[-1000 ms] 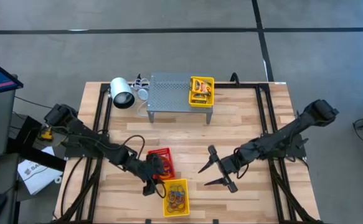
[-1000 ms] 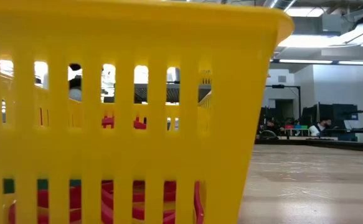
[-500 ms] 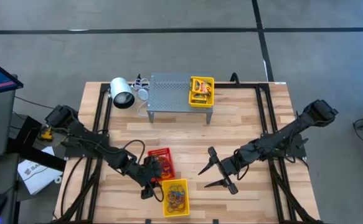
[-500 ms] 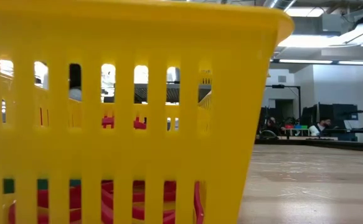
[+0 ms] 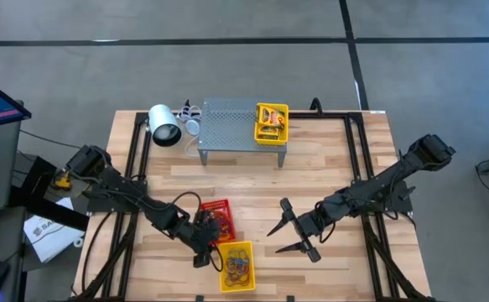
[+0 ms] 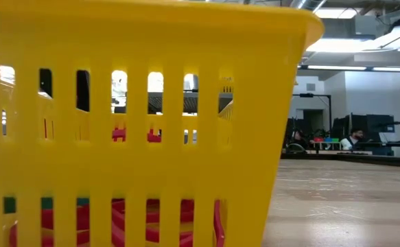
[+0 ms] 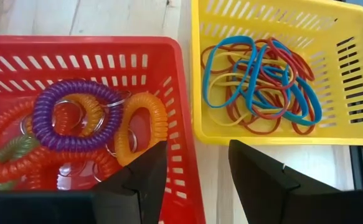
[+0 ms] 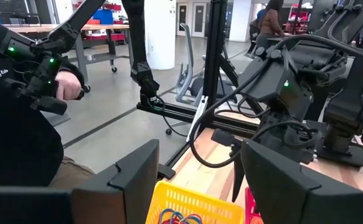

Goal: Pick & Place Office Desk Supplies
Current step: Put the red bin on the shelf

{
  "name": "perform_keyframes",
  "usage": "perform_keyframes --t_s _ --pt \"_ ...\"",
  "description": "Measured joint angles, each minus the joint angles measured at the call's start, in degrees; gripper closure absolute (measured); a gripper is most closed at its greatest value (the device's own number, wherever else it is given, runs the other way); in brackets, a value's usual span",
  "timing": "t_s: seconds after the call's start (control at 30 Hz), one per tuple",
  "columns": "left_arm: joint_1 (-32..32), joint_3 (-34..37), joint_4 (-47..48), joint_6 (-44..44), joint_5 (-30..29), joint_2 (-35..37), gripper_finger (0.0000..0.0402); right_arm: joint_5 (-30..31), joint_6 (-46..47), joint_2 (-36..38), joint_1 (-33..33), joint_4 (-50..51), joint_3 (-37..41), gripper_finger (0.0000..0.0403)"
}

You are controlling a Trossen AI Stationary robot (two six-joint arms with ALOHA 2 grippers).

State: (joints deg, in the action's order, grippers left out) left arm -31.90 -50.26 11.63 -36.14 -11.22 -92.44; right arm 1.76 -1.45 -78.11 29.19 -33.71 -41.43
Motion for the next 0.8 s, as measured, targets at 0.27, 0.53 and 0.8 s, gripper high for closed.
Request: perform_keyframes --t_s 0.27,0.53,0.8 --pt "0.0 0.0 1.7 -0.1 -0.2 0.0 0.0234 0.0 0.0 0.0 0.0 0.0 0.0 0.0179" --pt "0.0 0.0 1.9 -0.1 -0.2 -0.7 0.0234 0.0 0.0 0.0 0.0 0.0 0.0 0.0179" --pt "0.0 0.0 2.0 -0.5 1.1 -3.0 0.0234 0.0 0.1 0.0 0.0 0.3 0.0 0.0179"
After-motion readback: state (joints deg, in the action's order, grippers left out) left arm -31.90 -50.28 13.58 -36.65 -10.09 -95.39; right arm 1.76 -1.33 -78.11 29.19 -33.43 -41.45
